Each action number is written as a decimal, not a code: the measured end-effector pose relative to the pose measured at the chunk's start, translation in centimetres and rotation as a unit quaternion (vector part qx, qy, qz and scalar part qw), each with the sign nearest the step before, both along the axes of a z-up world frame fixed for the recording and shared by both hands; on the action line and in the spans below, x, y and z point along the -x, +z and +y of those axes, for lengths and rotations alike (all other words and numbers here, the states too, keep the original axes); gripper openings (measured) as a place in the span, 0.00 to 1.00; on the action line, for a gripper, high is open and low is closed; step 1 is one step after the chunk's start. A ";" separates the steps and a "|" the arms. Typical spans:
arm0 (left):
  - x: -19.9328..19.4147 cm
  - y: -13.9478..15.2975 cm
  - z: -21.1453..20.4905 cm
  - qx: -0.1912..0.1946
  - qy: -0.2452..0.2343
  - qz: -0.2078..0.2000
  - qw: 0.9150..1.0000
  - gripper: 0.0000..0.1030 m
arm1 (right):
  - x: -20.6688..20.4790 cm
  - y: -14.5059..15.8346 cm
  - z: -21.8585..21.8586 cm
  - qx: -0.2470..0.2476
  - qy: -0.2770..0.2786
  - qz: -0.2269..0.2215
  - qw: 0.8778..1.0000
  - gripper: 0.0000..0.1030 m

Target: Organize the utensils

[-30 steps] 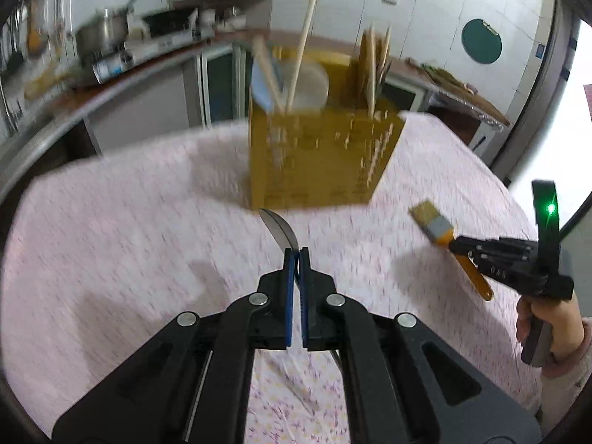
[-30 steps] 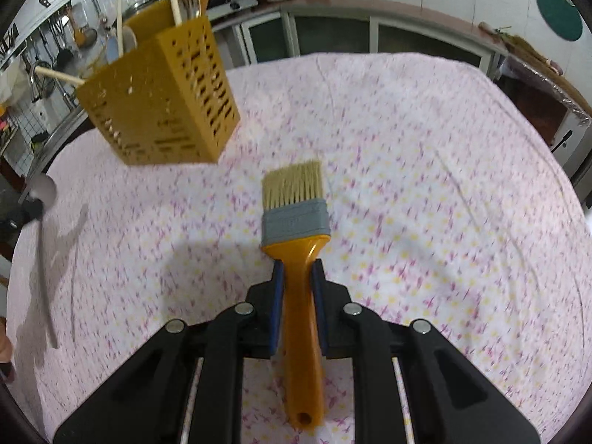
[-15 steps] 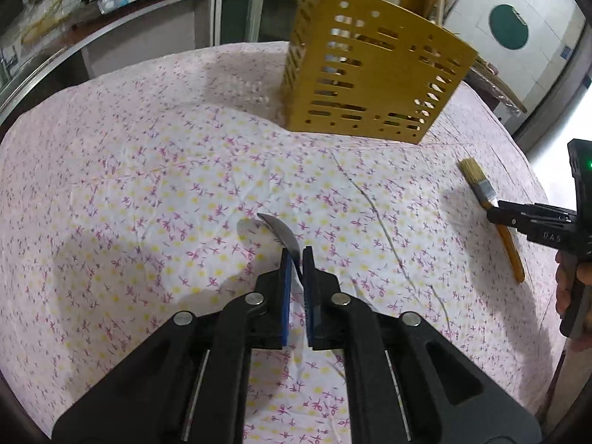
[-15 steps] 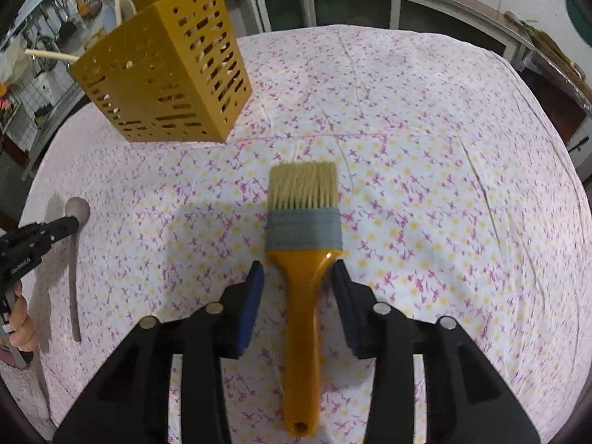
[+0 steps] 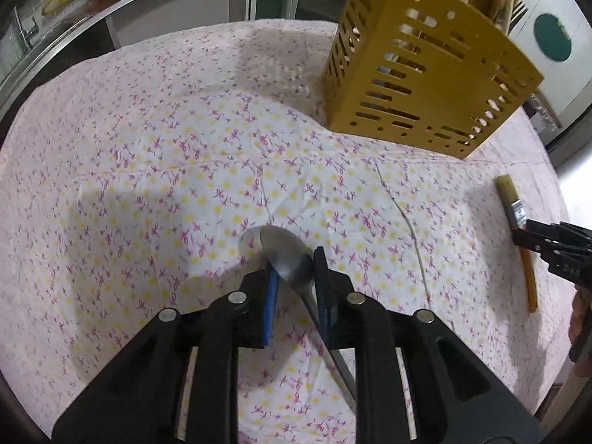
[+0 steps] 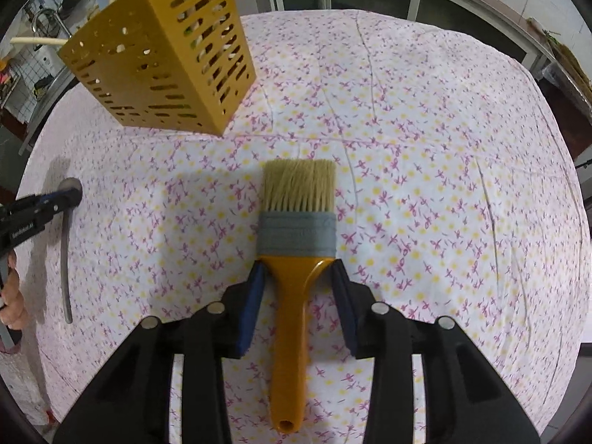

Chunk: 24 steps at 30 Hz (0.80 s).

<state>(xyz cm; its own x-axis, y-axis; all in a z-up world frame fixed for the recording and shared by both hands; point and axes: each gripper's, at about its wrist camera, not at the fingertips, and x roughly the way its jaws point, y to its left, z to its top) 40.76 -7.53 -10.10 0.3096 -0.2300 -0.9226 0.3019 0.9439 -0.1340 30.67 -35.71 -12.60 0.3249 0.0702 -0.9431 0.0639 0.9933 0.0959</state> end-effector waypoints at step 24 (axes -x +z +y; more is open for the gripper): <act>6.0 14.9 -3.3 0.052 -0.060 -0.244 0.967 0.05 | 0.8 6.7 -0.2 -0.034 -0.010 -0.139 0.990 0.07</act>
